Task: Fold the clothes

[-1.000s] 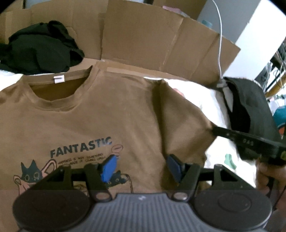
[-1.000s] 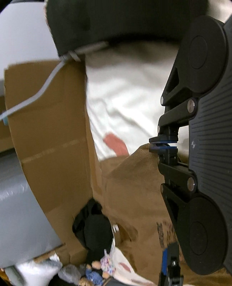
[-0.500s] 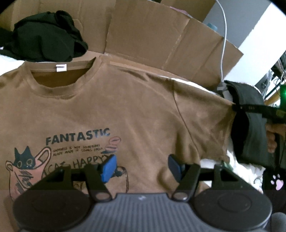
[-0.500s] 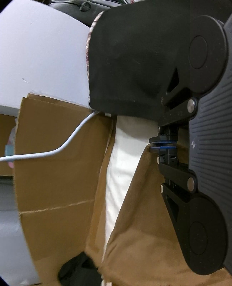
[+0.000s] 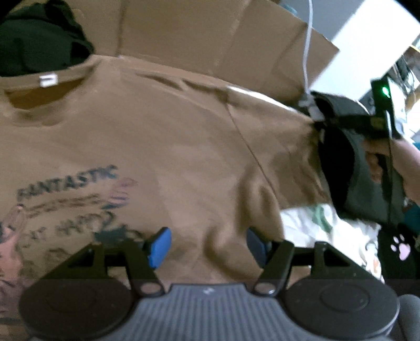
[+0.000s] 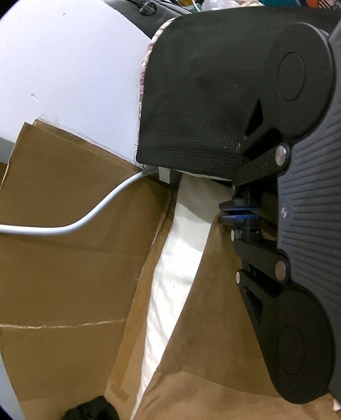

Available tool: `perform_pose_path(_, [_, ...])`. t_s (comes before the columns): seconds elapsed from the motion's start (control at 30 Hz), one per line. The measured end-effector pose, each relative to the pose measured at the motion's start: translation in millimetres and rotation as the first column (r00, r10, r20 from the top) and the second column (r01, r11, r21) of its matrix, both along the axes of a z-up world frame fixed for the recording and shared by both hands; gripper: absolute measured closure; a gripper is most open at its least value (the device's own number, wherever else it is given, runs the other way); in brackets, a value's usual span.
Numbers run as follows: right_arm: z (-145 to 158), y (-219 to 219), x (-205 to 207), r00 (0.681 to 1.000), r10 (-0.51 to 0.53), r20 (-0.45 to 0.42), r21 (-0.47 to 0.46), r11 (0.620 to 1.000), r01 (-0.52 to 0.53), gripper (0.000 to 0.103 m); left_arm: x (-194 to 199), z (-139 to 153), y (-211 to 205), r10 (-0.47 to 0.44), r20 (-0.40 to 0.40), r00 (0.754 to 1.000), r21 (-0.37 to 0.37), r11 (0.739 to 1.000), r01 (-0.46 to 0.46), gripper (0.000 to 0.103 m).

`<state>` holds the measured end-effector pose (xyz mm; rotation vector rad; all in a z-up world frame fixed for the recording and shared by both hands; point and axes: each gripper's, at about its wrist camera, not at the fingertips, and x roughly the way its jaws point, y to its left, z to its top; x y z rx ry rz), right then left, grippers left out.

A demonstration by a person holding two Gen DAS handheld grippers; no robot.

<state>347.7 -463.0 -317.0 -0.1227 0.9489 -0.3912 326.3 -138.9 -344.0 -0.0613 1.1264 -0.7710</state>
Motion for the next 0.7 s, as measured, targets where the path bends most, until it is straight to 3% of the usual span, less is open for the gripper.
perform_pose_path(0.23, [21.4, 0.3, -25.0, 0.993, -0.055, 0.106, 0.086, 0.995, 0.046, 0.078, -24.0, -13.0, -36.8, -0.139, -0.017, 0.99, 0.022, 0.99, 0.139, 0.037])
perform_pose_path(0.47, [41.8, 15.9, -81.1, 0.989, -0.003, 0.145, 0.238, 0.971, -0.032, 0.078, -30.9, -3.1, -35.7, -0.15, -0.029, 0.988, 0.02, 0.988, 0.151, 0.037])
perform_pose_path(0.7, [23.0, 39.0, -121.5, 0.997, -0.022, 0.078, 0.328, 0.945, -0.005, 0.078, -30.3, 28.1, -7.2, -0.112, 0.018, 0.994, 0.019, 0.994, 0.111, 0.037])
